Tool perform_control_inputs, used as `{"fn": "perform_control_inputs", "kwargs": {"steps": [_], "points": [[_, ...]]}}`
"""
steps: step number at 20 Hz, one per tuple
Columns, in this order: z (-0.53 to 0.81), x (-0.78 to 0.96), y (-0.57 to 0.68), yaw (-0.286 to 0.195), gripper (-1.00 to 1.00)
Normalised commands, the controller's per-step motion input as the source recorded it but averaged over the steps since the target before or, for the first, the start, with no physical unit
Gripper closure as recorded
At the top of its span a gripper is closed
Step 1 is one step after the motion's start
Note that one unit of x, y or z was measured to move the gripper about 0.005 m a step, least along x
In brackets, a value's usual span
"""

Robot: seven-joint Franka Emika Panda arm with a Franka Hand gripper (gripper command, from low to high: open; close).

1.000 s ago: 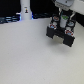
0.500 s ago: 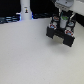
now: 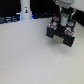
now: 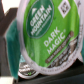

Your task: Open the kcup holder, insert the kcup into the holder, and close the kcup holder

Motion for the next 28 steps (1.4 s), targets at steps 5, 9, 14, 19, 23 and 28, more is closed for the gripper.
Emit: {"fn": "perform_control_inputs", "kwargs": {"steps": [5, 9, 14, 19, 23, 28], "points": [[-0.12, 0.01, -0.05, -0.005, 1.00], [-0.13, 0.04, -0.06, -0.013, 1.00], [-0.14, 0.07, -0.06, -0.022, 1.00], [-0.11, 0.04, -0.08, -0.022, 1.00], [-0.14, 0.01, -0.08, -0.009, 1.00], [-0.27, -0.01, -0.06, -0.003, 1.00]]}}
